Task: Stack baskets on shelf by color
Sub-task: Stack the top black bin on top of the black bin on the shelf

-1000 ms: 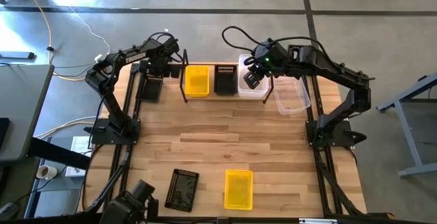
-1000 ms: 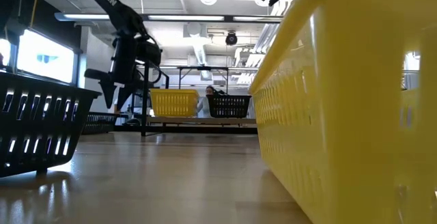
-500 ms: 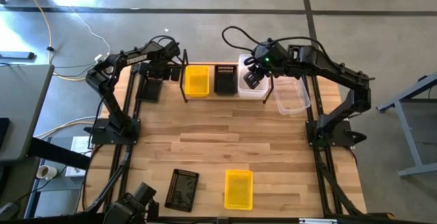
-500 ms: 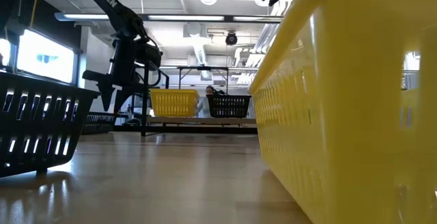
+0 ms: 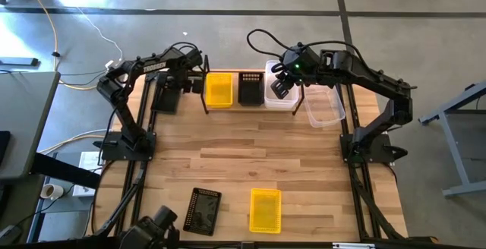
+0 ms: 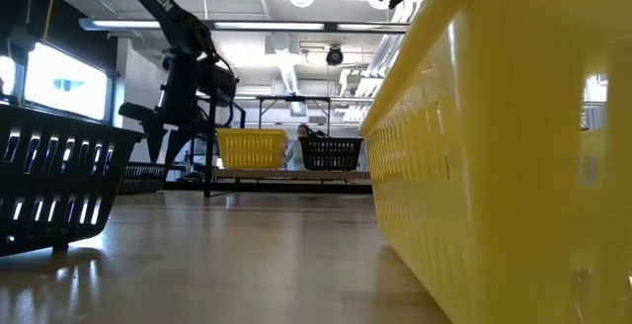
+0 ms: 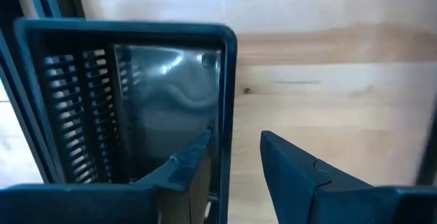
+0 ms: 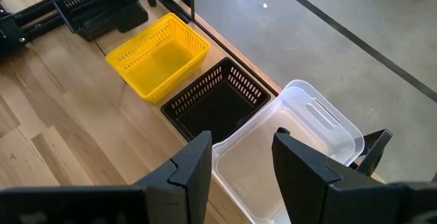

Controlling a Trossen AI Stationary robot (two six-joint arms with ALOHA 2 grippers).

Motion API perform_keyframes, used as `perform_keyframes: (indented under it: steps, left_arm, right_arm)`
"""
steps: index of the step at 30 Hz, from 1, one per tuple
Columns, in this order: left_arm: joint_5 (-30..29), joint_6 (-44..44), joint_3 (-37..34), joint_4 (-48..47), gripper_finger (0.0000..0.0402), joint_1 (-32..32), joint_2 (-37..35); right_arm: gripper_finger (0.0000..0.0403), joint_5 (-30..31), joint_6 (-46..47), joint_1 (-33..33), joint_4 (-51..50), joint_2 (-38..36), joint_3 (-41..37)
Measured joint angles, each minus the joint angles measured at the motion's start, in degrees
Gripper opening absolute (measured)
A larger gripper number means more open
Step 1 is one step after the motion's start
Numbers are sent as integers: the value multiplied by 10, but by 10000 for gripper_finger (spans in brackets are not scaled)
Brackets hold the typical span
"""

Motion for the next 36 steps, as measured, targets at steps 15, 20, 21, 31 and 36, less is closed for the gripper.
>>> perform_keyframes:
  steps: [15, 20, 21, 31, 36]
  left_arm:
    - [-4, 22, 0, -17, 42, 3, 45]
    - [8, 39, 0, -21, 7, 16, 32]
    - [13, 41, 0, -21, 7, 17, 28]
    - [44, 59, 0, -17, 5, 26, -31]
    - [44, 60, 0, -14, 5, 26, -71]
  right_arm:
    - [140, 0, 2, 0, 0, 0, 1]
    - [140, 0, 2, 0, 0, 0, 1]
    - [140, 0, 2, 0, 0, 0, 1]
    - [140, 0, 2, 0, 0, 0, 1]
    - [140, 0, 4, 0, 0, 0, 1]
